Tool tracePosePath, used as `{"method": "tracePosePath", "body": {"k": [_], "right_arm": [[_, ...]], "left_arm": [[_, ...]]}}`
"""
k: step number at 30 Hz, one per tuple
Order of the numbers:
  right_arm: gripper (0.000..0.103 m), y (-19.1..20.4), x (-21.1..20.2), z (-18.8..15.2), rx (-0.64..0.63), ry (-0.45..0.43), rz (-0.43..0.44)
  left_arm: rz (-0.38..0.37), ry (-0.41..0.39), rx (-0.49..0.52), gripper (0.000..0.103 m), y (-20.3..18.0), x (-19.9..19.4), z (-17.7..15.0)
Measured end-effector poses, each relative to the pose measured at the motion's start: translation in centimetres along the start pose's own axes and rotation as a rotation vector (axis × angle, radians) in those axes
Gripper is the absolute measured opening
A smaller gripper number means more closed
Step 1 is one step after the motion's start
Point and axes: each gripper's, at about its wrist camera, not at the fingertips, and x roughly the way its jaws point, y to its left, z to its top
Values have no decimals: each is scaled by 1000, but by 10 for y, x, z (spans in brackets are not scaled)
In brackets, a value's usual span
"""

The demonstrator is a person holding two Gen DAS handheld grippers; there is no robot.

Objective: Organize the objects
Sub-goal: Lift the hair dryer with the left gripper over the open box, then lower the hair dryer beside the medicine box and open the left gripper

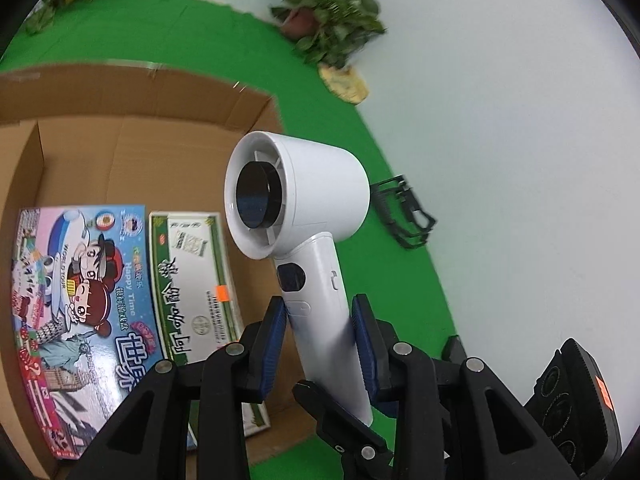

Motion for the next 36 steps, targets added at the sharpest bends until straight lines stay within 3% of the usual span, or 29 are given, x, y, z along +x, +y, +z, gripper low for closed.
{"method": "tracePosePath", "body": {"k": [9, 15, 31, 36], "right_arm": [[24, -21, 48, -14, 92, 155, 17], [24, -15, 37, -20, 119, 145, -23], [23, -19, 36, -19, 128, 160, -59], [23, -21, 38, -18, 130, 155, -54]], "left_arm": [[-4, 112, -41, 31, 29, 57, 16], [-28, 148, -44, 31, 30, 67, 27], [-36, 221, -39, 34, 26, 82, 18], [-37, 224, -44, 46, 29, 78, 18]]}}
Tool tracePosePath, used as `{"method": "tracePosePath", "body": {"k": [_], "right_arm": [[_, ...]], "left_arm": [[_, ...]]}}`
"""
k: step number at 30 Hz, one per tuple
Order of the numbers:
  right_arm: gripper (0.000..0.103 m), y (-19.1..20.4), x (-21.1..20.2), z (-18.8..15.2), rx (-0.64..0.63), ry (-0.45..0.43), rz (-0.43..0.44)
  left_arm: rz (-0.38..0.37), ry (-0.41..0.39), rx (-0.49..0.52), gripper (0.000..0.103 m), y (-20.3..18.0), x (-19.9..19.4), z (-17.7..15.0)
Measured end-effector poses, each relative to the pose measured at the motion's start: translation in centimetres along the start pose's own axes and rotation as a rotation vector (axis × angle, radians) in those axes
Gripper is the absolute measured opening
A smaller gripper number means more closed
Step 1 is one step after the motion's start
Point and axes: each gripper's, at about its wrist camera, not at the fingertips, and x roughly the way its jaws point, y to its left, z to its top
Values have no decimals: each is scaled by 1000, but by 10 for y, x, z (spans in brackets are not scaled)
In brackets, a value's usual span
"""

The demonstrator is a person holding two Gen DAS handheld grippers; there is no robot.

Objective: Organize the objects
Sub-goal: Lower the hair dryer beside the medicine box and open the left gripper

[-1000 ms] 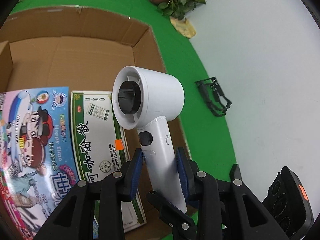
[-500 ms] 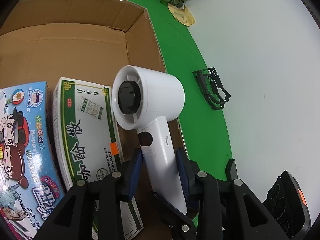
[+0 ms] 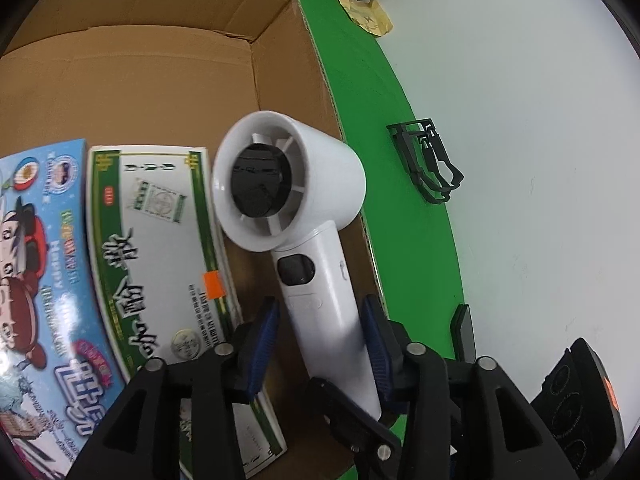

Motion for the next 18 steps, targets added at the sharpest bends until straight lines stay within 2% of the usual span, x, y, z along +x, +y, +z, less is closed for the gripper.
{"method": "tracePosePath", "body": {"k": [4, 6, 9, 11, 16, 18], "right_arm": [[23, 0, 0, -2, 0, -9, -3], [24, 0, -1, -2, -4, -8, -1], [26, 1, -3, -4, -15, -15, -3], [34, 2, -6, -5, -27, -29, -12], [37, 11, -13, -4, -89, -62, -52], [37, 12, -13, -2, -95, -70, -40]], "left_arm": [[7, -64, 26, 50, -6, -17, -7], [60, -116, 60, 57, -9, -29, -15], [150, -153, 97, 58, -8, -34, -25], [190, -157, 92, 58, -4, -31, -31], [194, -161, 71, 58, 3, -19, -47], [186, -171, 73, 58, 7, -24, -55]]}}
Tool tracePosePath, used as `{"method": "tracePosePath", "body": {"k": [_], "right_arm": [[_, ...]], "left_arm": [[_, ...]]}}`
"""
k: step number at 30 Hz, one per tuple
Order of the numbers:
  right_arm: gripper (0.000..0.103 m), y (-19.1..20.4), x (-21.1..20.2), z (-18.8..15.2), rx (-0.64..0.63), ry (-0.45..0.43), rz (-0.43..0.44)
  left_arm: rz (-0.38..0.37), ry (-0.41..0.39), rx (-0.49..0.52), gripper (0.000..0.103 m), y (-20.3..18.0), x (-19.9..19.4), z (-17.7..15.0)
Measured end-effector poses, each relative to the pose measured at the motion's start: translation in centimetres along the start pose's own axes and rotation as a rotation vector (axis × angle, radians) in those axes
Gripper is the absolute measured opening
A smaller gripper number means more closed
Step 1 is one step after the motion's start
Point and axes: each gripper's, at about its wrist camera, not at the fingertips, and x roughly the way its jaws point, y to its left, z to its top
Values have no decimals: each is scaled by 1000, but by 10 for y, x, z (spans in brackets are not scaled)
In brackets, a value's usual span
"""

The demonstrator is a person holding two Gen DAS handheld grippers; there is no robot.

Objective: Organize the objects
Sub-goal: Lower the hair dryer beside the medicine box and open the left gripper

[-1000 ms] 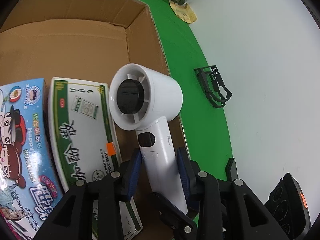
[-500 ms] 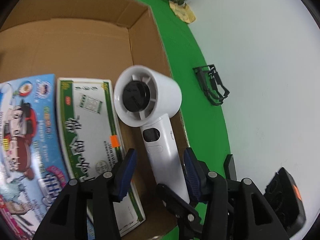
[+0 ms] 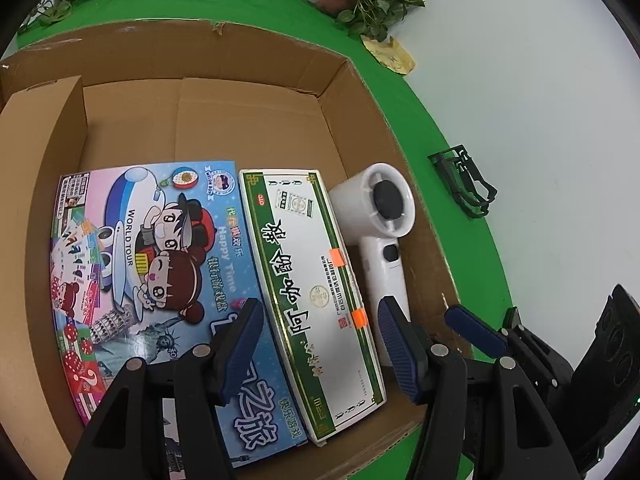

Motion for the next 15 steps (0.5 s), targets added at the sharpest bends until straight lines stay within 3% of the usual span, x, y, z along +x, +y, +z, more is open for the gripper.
{"method": "tracePosePath", "body": {"k": [3, 6, 10, 12, 13, 14, 15], "right_arm": [[35, 0, 5, 5, -2, -3, 17], [20, 0, 12, 5, 8, 10, 28], [15, 4, 10, -1, 4, -9, 24], [16, 8, 1, -6, -4, -54, 0], [30, 10, -4, -8, -10, -79, -13], [68, 13, -11, -12, -18, -112, -38], [89, 15, -17, -16, -19, -143, -58]], "left_arm": [[-3, -14, -8, 58, 3, -7, -13], [19, -26, 3, 58, 9, -18, -13], [98, -153, 60, 58, 4, -46, -29], [154, -241, 97, 65, -2, -68, -38], [200, -302, 123, 70, -4, -86, -48], [243, -365, 144, 81, -1, -107, -58], [299, -446, 169, 91, -9, -120, -73]]}}
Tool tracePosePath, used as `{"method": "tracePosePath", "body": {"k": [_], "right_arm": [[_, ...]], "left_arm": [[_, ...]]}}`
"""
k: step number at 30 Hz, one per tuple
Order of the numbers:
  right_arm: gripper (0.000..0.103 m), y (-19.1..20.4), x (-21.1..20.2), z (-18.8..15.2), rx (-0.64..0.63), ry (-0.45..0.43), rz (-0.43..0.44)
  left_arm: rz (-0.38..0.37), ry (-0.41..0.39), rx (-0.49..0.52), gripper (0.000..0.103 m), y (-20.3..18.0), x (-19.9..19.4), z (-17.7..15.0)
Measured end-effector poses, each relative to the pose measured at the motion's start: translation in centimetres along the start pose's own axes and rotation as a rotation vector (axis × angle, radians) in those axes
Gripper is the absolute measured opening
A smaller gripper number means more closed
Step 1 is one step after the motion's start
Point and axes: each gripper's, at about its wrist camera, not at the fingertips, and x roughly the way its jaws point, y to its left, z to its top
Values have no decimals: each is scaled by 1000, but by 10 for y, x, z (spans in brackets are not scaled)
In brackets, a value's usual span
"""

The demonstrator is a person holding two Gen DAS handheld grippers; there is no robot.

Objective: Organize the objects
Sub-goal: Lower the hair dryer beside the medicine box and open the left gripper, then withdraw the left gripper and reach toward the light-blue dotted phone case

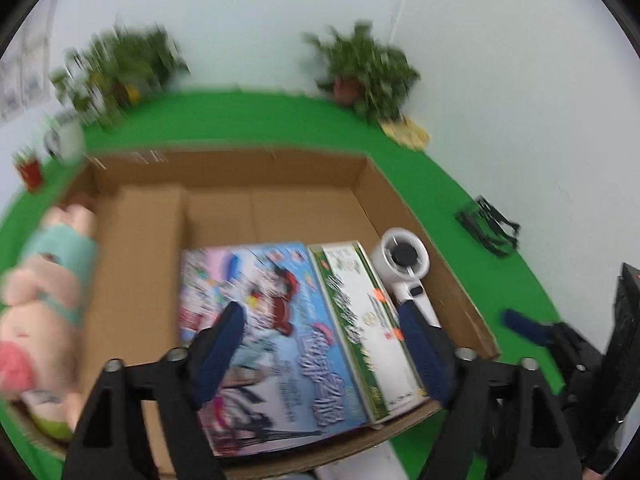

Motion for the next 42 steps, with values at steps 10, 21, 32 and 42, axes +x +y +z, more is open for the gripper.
{"method": "tracePosePath", "body": {"k": [10, 21, 32, 42], "right_arm": [[103, 27, -60, -41, -9, -136, -3], [103, 57, -106, -59, -33, -161, 24], [103, 73, -119, -77, -43, -154, 65], [103, 95, -98, -134, -88, 15, 307]], "left_arm": [[222, -285, 79, 103, -4, -148, -62], [310, -317, 82, 103, 16, -254, -99], [218, -181, 21, 103, 9, -245, -131], [-18, 87, -68, 103, 26, -169, -156]]}}
